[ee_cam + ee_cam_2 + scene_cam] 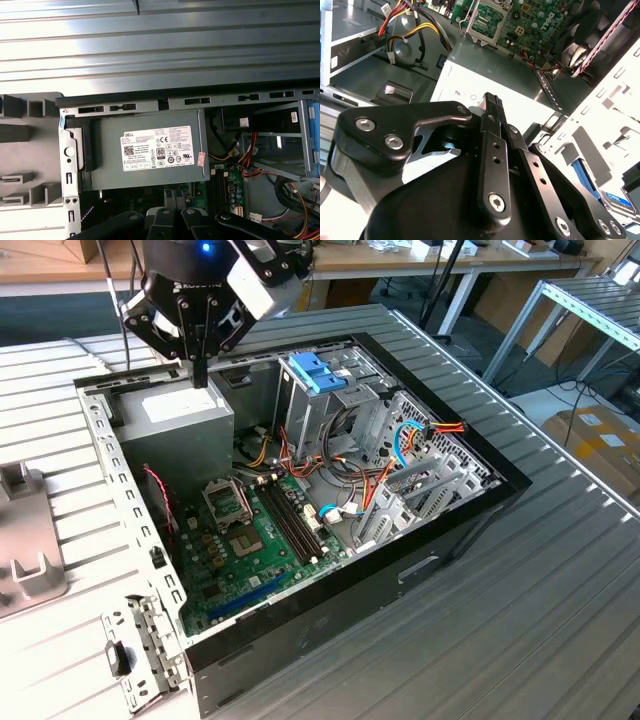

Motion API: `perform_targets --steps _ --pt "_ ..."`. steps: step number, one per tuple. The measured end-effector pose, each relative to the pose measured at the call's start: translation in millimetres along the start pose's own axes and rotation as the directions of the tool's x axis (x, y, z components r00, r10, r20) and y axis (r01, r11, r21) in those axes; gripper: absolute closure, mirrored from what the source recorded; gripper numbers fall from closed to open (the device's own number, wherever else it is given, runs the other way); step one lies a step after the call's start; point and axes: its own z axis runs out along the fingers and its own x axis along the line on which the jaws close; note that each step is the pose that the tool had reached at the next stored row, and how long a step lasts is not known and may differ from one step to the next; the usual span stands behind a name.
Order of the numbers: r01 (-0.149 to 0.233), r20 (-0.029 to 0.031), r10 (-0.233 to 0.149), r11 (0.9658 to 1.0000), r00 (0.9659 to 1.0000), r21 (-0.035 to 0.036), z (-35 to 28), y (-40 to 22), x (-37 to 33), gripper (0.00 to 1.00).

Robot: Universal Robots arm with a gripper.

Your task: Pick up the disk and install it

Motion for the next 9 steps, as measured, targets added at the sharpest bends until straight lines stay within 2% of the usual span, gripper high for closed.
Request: perform_targets --steps 9 --pt "0.0 0.0 0.0 1.0 1.0 0.0001 -0.1 -0.2 3.2 0.89"
